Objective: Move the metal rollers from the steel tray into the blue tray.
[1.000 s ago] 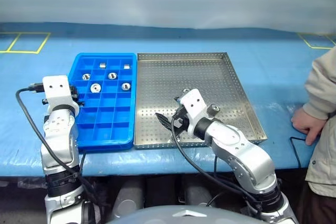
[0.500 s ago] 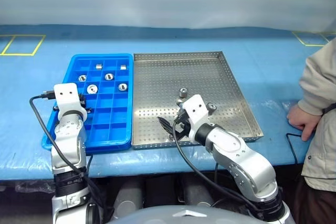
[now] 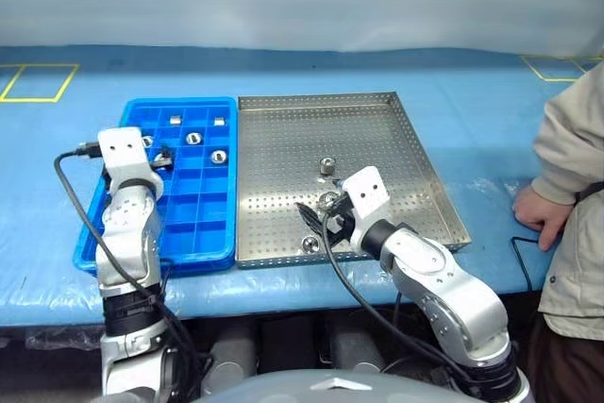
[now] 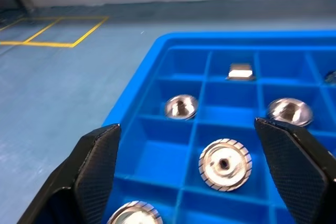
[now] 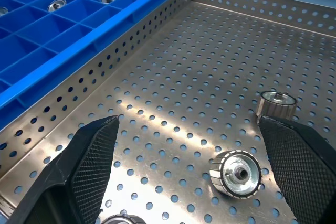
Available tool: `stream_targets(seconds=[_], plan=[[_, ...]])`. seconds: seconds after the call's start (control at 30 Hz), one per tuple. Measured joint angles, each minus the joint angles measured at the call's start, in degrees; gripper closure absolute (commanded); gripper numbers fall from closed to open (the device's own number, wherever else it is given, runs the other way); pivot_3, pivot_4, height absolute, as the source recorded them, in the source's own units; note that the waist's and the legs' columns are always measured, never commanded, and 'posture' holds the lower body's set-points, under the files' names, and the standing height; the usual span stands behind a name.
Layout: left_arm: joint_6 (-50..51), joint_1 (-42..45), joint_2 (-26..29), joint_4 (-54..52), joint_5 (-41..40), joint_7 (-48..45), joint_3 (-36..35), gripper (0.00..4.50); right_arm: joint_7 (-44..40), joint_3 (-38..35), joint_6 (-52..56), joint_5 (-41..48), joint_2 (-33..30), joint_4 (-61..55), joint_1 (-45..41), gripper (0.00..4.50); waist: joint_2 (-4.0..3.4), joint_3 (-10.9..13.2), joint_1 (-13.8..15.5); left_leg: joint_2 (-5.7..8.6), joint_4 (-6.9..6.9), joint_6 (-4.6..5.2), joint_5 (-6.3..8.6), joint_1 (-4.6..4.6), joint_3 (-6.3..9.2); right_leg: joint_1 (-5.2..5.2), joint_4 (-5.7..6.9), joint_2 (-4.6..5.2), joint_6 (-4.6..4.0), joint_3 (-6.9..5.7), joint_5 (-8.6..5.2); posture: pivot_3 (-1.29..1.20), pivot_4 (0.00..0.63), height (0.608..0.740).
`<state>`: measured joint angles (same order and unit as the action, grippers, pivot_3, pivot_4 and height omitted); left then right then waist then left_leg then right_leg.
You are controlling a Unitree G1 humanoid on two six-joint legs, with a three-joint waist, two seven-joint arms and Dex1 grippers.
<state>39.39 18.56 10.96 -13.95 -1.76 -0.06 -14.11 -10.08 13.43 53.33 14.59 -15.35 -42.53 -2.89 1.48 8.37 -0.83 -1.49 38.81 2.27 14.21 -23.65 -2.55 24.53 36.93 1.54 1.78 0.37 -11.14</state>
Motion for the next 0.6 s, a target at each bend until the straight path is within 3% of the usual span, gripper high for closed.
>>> stream_targets(seconds=[0.37, 0.6], plan=[[0.0, 4.8, 6.6, 1.1, -7.4, -27.0, 22.9, 0.06, 4.0, -5.4, 2.3, -1.4, -0.6, -6.9, 10.4, 0.0, -0.06, 0.0, -4.7, -0.05, 0.0, 0.14, 0.09, 0.04, -0.22, 0.07, 0.01, -0.03, 0.26, 0.23, -0.16, -0.26, 0.15, 0.74], [-1.1, 6.2, 8.8, 6.0, -7.2, -36.4, 31.4, 0.06, 5.6, -5.4, 2.6, -2.3, -0.2, -8.6, 13.1, 0.0, -0.14, 0.0, -7.7, -0.06, 0.03, 0.13, 0.08, 0.08, -0.23, 0.07, 0.05, -0.04, 0.28, 0.3, -0.16, -0.29, 0.15, 0.74]])
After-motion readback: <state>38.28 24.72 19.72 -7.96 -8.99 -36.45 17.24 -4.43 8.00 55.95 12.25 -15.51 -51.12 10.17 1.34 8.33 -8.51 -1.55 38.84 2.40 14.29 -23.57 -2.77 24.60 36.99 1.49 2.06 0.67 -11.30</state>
